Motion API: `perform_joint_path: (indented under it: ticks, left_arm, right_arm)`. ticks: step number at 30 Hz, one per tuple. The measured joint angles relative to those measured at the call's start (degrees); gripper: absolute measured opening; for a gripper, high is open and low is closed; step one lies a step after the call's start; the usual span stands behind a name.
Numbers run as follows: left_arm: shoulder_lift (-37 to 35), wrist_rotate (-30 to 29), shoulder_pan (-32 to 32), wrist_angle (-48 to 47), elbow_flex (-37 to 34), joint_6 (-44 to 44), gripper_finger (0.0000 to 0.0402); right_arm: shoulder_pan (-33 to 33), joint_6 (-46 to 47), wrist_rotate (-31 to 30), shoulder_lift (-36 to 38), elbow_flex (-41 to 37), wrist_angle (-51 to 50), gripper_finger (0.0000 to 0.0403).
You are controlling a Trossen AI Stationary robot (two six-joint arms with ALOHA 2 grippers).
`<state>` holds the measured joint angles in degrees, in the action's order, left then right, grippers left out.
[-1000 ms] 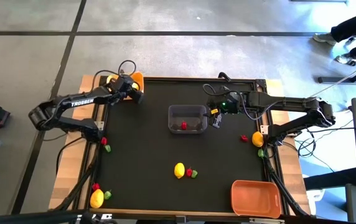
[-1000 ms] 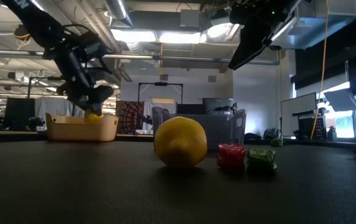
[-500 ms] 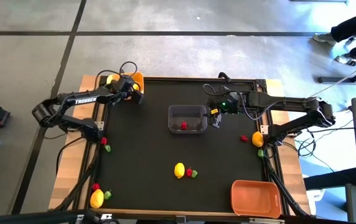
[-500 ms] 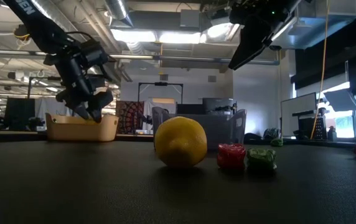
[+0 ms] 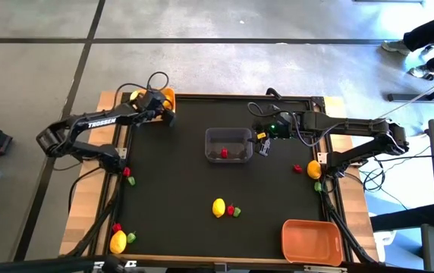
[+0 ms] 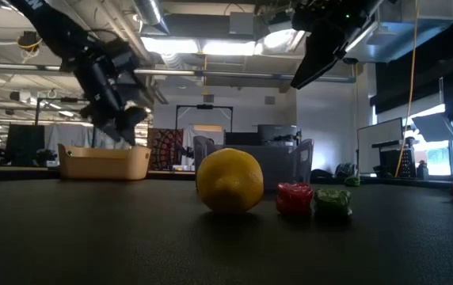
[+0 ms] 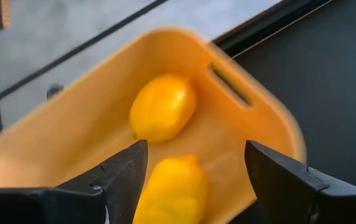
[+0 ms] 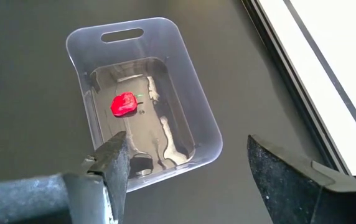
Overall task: Sort produce into baskets
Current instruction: Put the yellow lemon into the yellow bin
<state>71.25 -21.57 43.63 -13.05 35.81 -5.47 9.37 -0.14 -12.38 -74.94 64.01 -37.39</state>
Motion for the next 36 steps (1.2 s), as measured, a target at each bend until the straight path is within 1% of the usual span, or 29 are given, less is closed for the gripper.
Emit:
perform_joint_path:
  ticks: [5,8,11,14,19,27,31,36]
  left_arm:
    - [-4.7,1.2,-5.3,-3.2,3.0,1.4,0.0260]
    - [-8.0,4.4,-9.4,-2.8,3.9,1.4,0.0261]
    - [-10.5,9.1,-13.6,-0.3,4.3,1.2,0.0262]
    - [-12.0,12.6,-17.6,1.5,4.3,1.0,0.0262]
    - [-12.2,15.4,-23.5,2.6,4.3,-0.4,0.0262]
    - [-11.2,15.6,-31.9,4.4,4.3,-2.4,0.0262]
    - [-9.6,15.6,-35.2,7.1,4.3,-7.9,0.0262]
    - [-5.4,15.7,-40.1,10.9,4.3,-9.6,0.0262]
  right_arm:
    - [0.0,0.1,0.0,0.0,0.0,0.0,0.0264]
    - [0.0,0.2,0.0,0.0,0.0,0.0,0.0264]
    - [0.0,0.2,0.0,0.0,0.0,0.0,0.0264]
    - [0.0,0.2,0.0,0.0,0.0,0.0,0.0264]
    - [0.0,0.1,0.0,0.0,0.0,0.0,0.0264]
    - [0.0,-0.3,0.0,0.0,0.0,0.0,0.0264]
    - [0.0,-0.5,3.2,0.0,0.0,0.2,0.0264]
    - [0.0,-1.6,7.9,0.0,0.0,-0.1,0.0264]
